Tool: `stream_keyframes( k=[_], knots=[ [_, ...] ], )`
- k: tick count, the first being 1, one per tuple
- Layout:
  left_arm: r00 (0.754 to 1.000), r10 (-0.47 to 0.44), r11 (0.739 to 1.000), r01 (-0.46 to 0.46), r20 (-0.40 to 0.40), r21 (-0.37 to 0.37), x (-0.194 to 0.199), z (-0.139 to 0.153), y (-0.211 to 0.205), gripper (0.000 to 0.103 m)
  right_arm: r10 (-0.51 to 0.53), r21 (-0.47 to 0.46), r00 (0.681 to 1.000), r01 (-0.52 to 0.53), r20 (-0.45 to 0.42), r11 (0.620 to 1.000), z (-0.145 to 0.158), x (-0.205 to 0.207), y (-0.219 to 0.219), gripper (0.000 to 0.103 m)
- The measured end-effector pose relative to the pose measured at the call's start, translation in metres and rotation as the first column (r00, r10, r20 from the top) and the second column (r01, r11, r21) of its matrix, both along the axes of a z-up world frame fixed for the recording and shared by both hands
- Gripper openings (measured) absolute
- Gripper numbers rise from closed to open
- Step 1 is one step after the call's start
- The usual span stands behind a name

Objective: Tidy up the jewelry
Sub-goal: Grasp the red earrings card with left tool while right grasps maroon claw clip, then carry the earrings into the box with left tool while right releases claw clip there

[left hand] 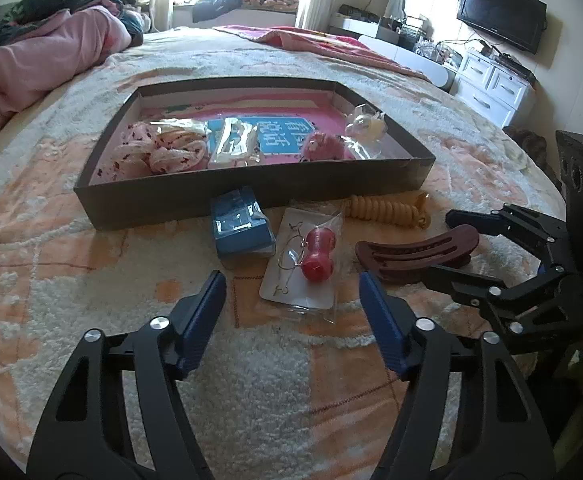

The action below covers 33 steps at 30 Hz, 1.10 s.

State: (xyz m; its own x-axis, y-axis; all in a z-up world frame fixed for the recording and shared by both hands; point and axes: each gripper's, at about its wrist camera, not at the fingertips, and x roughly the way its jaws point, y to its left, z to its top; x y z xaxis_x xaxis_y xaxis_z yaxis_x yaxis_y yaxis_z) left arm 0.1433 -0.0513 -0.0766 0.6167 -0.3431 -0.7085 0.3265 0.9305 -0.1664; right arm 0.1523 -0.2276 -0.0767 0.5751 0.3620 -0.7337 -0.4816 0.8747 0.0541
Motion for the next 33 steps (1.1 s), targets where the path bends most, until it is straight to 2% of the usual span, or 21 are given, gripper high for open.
stream_keyframes(
  k=[4, 7, 9, 13, 15, 17, 33],
  knots=[
    [1.0, -0.006, 1.0, 0.006, -0.011, -0.009, 0.005, -0.001, -0.002, 0.059, 0.01, -0.002, 1.0, -0.01, 0.001, 1.0, -0.004, -0.001, 0.0, 0.068],
    [1.0, -0.015, 1.0, 0.014, -0.018, -0.013, 0.009, -0.002, -0.005, 0.057, 0.014, 0.012, 1.0, -0.014, 0.003, 1.0, -0.003, -0.004, -0.004, 0.058],
    [1.0, -0.02, 1.0, 0.019, -0.022, -0.014, 0.011, -0.003, -0.008, 0.053, 0.023, 0.018, 1.0, -0.023, 0.002, 1.0, -0.002, -0.006, -0.005, 0.048],
    [0.999, -0.035, 0.999, 0.035, -0.028, -0.014, 0.012, -0.003, -0.013, 0.049, 0.03, 0.022, 0.999, -0.03, 0.01, 0.999, 0.001, -0.012, -0.009, 0.039],
    [0.999, -0.04, 0.999, 0.039, -0.03, -0.011, 0.013, -0.004, -0.015, 0.042, 0.026, 0.031, 1.0, -0.026, 0.006, 0.999, 0.002, -0.015, -0.012, 0.035],
    [0.999, -0.04, 0.999, 0.04, -0.035, -0.011, 0.013, -0.005, -0.016, 0.033, 0.026, 0.038, 1.0, -0.026, 0.007, 0.999, 0.005, -0.019, -0.014, 0.032],
    [0.998, -0.059, 0.998, 0.059, -0.004, 0.001, -0.009, 0.003, -0.018, 0.032, -0.01, 0.095, 0.999, 0.006, 0.042, 0.995, 0.024, -0.053, -0.027, 0.03]
  ],
)
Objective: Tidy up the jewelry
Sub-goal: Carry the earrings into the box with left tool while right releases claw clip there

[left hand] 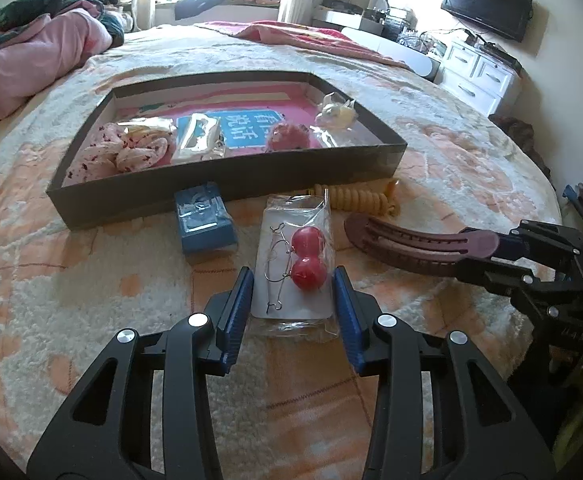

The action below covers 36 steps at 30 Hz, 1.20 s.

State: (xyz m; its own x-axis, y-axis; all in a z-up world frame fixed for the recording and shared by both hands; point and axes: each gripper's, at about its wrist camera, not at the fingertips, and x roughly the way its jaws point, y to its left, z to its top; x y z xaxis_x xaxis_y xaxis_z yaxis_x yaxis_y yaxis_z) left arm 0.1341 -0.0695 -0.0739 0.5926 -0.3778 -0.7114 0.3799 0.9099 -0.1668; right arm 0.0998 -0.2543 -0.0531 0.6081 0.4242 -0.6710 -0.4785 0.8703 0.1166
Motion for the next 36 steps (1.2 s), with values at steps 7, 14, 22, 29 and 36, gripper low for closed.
stream_keyframes(
  k=[7, 14, 22, 29, 36],
  knots=[
    [0.999, 0.033, 0.999, -0.032, 0.042, -0.026, -0.007, 0.021, 0.011, 0.032, -0.006, 0.021, 0.999, 0.006, 0.035, 1.0, 0.013, -0.004, 0.001, 0.03],
    [0.995, 0.07, 0.997, -0.068, 0.069, -0.041, -0.007, 0.033, 0.024, 0.032, 0.002, 0.013, 0.999, -0.002, 0.051, 1.0, 0.02, 0.001, 0.01, 0.03],
    [0.991, 0.107, 0.993, -0.102, 0.085, -0.056, -0.005, 0.038, 0.035, 0.032, 0.01, 0.009, 0.998, -0.011, 0.07, 1.0, 0.027, 0.009, 0.021, 0.029],
    [0.986, 0.136, 0.989, -0.129, 0.1, -0.071, -0.003, 0.042, 0.043, 0.032, 0.009, 0.005, 0.997, -0.01, 0.078, 1.0, 0.03, 0.021, 0.028, 0.03],
    [0.981, 0.162, 0.985, -0.154, 0.108, -0.081, 0.006, 0.044, 0.056, 0.032, 0.011, 0.004, 0.995, -0.011, 0.096, 1.0, 0.035, 0.035, 0.036, 0.03]
  ],
)
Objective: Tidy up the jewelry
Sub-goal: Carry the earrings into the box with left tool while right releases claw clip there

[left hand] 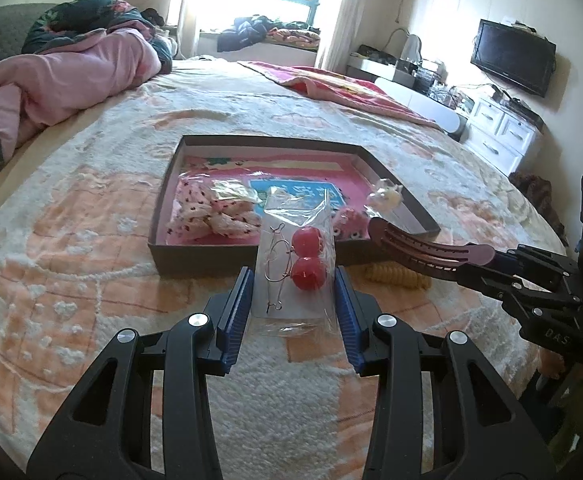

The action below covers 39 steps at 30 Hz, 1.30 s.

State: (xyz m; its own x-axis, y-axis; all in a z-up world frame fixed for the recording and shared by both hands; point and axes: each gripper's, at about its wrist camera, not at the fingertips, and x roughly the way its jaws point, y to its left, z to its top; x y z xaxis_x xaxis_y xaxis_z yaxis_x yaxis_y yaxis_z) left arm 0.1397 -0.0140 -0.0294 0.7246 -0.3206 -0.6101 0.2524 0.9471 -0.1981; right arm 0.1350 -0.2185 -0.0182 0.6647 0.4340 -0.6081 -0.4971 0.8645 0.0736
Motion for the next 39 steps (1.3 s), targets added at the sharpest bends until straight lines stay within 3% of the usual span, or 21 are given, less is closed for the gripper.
stream_keyframes(
  k=[18, 39],
  knots=[
    [0.999, 0.036, 0.999, -0.036, 0.015, -0.001, 0.035, 0.006, 0.015, 0.032, -0.026, -0.001, 0.999, 0.026, 0.028, 1.0, 0.007, 0.039, 0.008, 0.03],
    [0.999, 0.007, 1.0, -0.007, -0.035, 0.024, 0.111, -0.003, -0.014, 0.032, -0.152, -0.013, 0.988, 0.152, 0.013, 0.988, -0.005, 0.101, -0.016, 0.03]
  ],
)
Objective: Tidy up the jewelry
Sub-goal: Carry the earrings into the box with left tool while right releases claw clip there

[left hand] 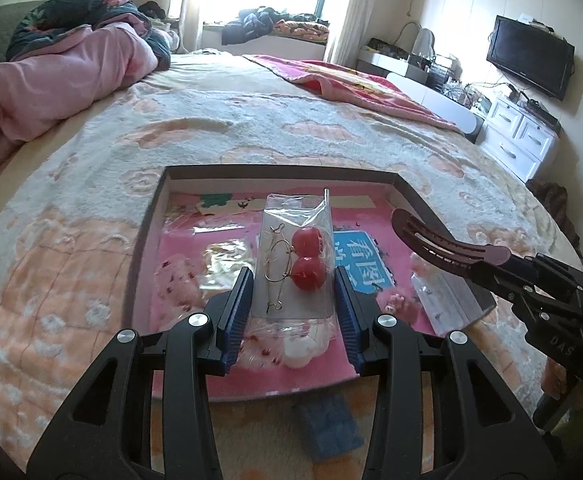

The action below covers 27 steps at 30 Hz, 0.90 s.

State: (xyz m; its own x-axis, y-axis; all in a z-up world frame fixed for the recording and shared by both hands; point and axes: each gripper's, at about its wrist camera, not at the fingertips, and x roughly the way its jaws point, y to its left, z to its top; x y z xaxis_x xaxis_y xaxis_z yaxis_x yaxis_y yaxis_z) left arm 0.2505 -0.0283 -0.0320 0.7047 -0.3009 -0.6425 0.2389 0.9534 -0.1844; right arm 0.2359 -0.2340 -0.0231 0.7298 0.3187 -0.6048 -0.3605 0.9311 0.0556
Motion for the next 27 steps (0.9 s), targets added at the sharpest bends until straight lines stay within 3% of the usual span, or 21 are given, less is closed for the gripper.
stream_keyframes(
  k=[20, 25, 27],
  knots=[
    [0.997, -0.026, 0.999, 0.029, -0.068, 0.043, 0.031, -0.023, -0.019, 0.033, -0.006, -0.013, 0.997, 0.005, -0.077, 1.0, -0.025, 0.032, 0.007, 0.03],
    [0.998, -0.022, 0.999, 0.025, -0.061, 0.045, 0.029, -0.022, -0.019, 0.034, -0.02, 0.002, 0.997, 0.02, -0.068, 1.0, -0.022, 0.026, 0.001, 0.043],
    [0.998, -0.019, 0.999, 0.022, -0.056, 0.042, 0.026, -0.02, -0.018, 0.041, -0.025, 0.017, 0.998, 0.027, -0.065, 0.999, -0.02, 0.022, -0.002, 0.05]
  ],
)
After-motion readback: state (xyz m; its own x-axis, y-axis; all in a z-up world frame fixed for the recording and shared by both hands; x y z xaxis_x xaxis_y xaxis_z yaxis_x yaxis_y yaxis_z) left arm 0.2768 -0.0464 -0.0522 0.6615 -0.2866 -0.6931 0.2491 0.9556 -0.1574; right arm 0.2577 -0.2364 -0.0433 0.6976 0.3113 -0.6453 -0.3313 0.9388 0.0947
